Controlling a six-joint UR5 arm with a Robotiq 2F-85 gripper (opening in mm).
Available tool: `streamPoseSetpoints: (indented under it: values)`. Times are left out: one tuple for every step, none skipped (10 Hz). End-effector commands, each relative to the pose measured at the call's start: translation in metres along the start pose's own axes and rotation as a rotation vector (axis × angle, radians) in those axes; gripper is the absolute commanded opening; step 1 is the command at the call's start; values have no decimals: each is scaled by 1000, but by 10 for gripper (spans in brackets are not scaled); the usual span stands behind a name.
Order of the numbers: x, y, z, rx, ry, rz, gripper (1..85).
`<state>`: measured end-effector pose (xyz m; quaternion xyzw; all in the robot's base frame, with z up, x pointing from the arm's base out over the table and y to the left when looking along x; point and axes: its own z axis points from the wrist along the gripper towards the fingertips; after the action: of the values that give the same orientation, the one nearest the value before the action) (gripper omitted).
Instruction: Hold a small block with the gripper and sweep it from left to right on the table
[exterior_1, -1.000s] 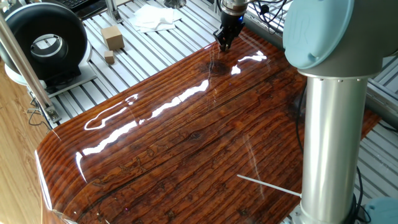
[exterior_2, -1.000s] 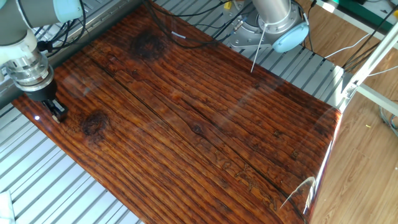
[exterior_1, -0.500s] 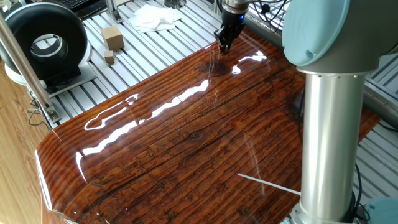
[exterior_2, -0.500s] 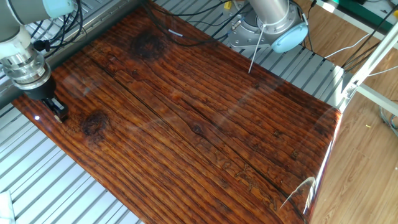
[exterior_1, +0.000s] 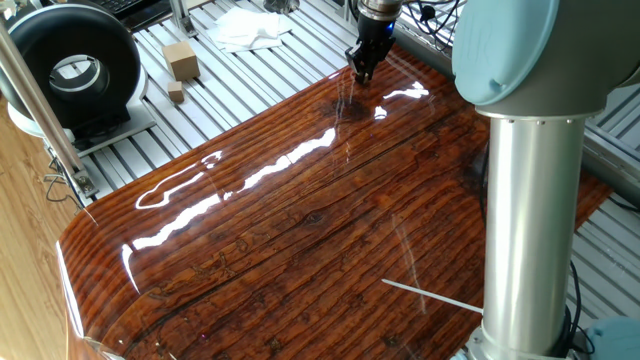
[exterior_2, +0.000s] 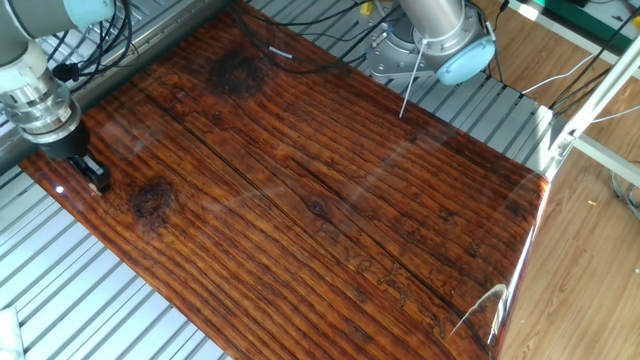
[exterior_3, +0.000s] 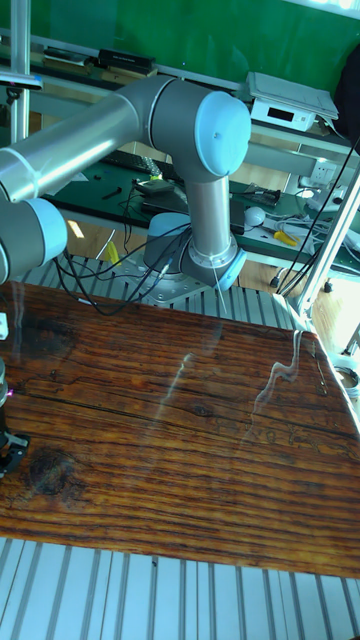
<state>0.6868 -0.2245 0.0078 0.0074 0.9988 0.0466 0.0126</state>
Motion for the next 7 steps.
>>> streamPoseSetpoints:
  values:
    - [-2, -1, 0, 3, -5, 7, 10]
    - [-3, -1, 1, 4, -9, 14, 10]
    - [-4, -1, 1, 6, -16, 22, 10]
    - [-5, -1, 2, 7, -17, 26, 10]
    - [-5, -1, 2, 9, -17, 26, 10]
    - [-5, -1, 3, 9, -17, 26, 10]
    - [-5, -1, 3, 7, -17, 31, 10]
